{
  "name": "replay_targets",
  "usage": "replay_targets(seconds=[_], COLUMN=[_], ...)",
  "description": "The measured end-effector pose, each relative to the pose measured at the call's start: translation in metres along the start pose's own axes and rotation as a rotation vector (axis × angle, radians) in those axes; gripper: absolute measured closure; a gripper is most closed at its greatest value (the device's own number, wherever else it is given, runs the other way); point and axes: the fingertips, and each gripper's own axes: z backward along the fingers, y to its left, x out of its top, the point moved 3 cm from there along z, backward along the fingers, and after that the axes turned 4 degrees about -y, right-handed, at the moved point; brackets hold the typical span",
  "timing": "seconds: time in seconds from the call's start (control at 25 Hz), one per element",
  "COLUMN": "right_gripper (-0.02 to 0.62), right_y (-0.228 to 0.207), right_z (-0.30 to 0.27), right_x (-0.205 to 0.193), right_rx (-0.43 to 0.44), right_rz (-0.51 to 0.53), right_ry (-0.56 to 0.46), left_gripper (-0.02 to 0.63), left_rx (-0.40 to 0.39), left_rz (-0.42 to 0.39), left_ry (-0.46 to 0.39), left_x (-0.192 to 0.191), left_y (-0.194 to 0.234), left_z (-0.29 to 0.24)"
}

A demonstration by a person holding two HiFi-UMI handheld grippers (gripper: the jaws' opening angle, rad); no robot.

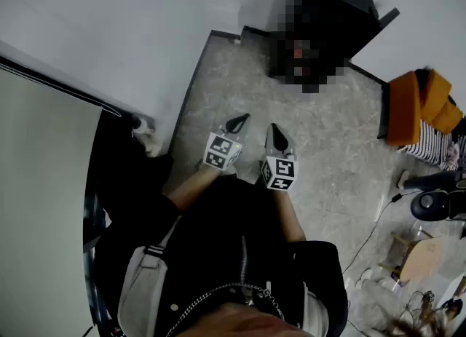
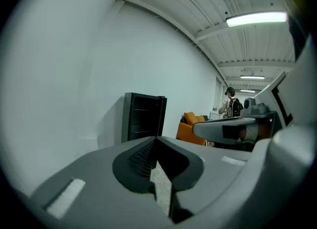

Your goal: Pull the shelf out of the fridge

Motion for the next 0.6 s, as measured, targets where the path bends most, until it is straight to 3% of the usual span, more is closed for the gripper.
replay_targets(seconds=[0.4,0.6], right_gripper=[0.593,0.592], right_y=[0.007,0.004], right_z=[0.01,0.016], right_x=[-0.013,-0.016], right_rx=[0.023,-0.022], right_rz=[-0.022,-0.048], right_ry=[-0.012,-0.003], left_gripper=[0.597,0.597], left_rx=[-0.004,-0.02], left_rz=[0.014,0.01], left_ry=[0.003,0.002], left_x=[-0.006,-0.005], left_y=[-0.004,-0.009], left_z=[0.013,0.015])
